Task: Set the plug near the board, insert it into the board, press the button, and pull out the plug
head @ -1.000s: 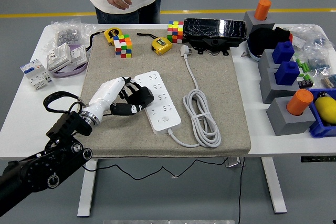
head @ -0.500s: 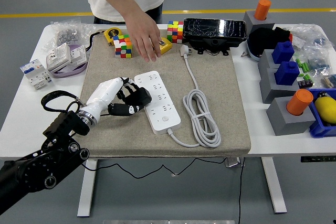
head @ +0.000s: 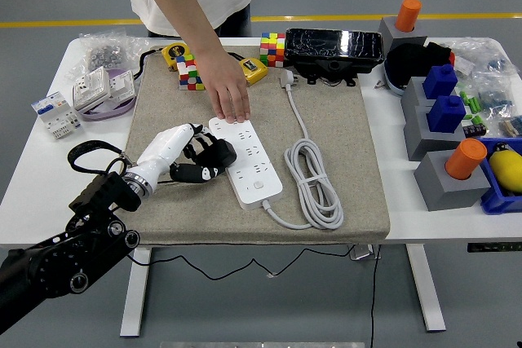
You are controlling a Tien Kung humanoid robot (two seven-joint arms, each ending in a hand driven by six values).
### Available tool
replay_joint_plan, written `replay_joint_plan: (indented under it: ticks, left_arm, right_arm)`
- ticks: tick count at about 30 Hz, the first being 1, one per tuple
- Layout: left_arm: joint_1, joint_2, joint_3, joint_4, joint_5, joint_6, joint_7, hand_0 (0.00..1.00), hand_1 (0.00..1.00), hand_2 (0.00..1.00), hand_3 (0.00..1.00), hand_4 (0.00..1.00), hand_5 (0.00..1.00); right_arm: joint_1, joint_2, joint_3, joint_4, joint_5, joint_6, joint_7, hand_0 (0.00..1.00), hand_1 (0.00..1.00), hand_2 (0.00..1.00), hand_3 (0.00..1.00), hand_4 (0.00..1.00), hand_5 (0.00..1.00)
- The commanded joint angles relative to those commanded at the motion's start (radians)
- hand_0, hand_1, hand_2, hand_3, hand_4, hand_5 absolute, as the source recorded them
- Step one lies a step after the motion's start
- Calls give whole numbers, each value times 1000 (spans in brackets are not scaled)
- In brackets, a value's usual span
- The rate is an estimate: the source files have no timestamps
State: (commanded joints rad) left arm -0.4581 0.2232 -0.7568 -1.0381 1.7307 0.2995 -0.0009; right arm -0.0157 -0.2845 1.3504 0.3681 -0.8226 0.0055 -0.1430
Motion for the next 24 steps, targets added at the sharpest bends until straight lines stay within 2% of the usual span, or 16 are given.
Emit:
replay_joint_plan:
  ticks: [1, 6, 7, 8, 12, 13, 18, 19, 22, 24]
  left_arm:
    - [0, 0, -1, 0, 0, -3, 3, 707, 826, 823, 913, 998, 324]
    - [10, 8, -21, -15, -4, -16, 16, 707, 826, 823, 913, 998, 324]
    - [12, 9, -24, -19, -7, -17, 16, 736, 852, 855, 937, 998, 369]
    - [15, 11, -28, -24, -9, -17, 16, 736, 852, 855, 937, 998, 369]
    - [30, 19, -44, -52, -28, 5, -5, 736, 852, 855, 937, 998, 369]
    - [36, 26, -46, -68, -35, 21, -15, 727, 833, 836, 905, 998, 417]
    - [75, 63, -33, -155, -75, 109, -83, 727, 833, 836, 905, 998, 417]
    - [85, 71, -31, -171, -80, 127, -97, 707, 802, 787, 811, 961, 507]
    - [114, 95, -32, -209, -84, 169, -135, 707, 802, 787, 811, 961, 507]
    - [133, 119, -21, -240, -81, 174, -142, 707, 802, 787, 811, 961, 507]
  right_arm:
    - [0, 0, 0, 0, 0, 0, 0, 528, 631, 608, 539, 883, 410]
    - [1, 0, 0, 2, -1, 0, 0, 528, 631, 608, 539, 883, 410]
    - [1, 0, 0, 2, -1, 0, 0, 528, 631, 607, 538, 883, 411]
    - [1, 1, -1, 2, -1, 0, 0, 528, 631, 607, 538, 883, 411]
    - [0, 1, -2, 2, -2, 1, 0, 528, 631, 607, 538, 883, 411]
    - [0, 1, -2, 2, -2, 1, 0, 528, 629, 607, 538, 883, 411]
    - [1, 1, 0, 2, -3, 0, 0, 528, 629, 607, 538, 883, 411]
    - [1, 1, 0, 1, -3, 1, 0, 528, 629, 607, 538, 882, 410]
    - [1, 2, 2, 3, -4, 0, 1, 528, 629, 607, 538, 882, 410]
    - [0, 2, 1, 2, -4, 0, 0, 528, 629, 607, 538, 882, 410]
